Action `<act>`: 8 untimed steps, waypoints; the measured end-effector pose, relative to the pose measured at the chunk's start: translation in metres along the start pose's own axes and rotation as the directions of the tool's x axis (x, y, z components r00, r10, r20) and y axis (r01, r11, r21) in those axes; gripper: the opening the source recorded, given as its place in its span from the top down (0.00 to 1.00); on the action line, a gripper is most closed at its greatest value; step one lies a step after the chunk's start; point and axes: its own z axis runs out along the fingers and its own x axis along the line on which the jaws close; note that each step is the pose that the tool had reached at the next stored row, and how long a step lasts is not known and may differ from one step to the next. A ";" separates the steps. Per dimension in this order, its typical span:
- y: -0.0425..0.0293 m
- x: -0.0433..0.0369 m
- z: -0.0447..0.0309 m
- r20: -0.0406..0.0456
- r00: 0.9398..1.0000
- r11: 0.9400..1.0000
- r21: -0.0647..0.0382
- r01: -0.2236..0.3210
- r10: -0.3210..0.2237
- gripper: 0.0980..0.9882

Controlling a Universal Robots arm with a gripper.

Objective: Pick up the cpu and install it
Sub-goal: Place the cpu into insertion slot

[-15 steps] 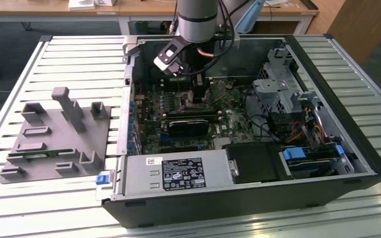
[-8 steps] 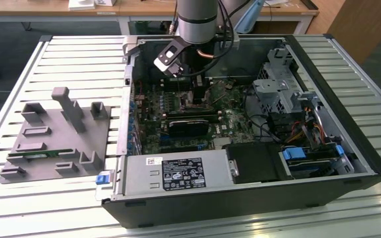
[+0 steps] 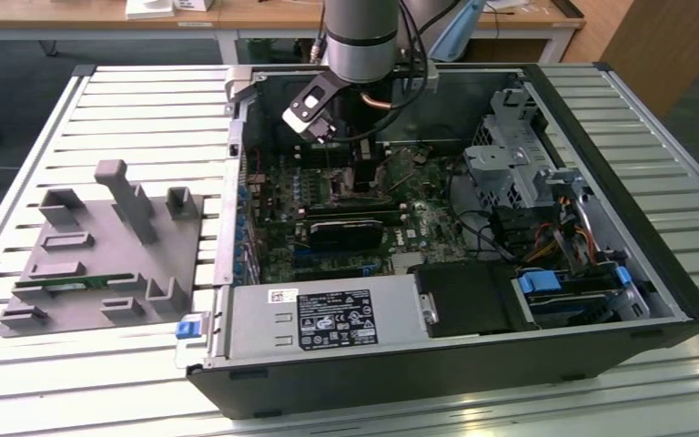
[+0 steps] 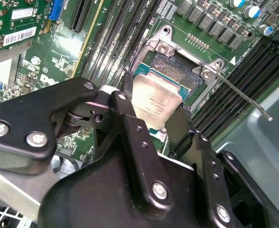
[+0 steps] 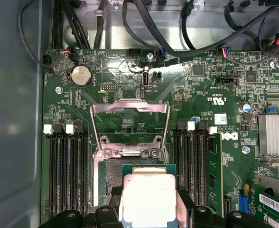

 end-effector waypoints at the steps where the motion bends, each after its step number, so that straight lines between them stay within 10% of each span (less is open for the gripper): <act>1: 0.0000 0.0003 0.0005 0.000 1.000 1.000 0.000 0.000 0.000 0.52; 8: -0.0004 0.0022 0.0059 0.000 1.000 1.000 0.000 0.000 0.000 0.52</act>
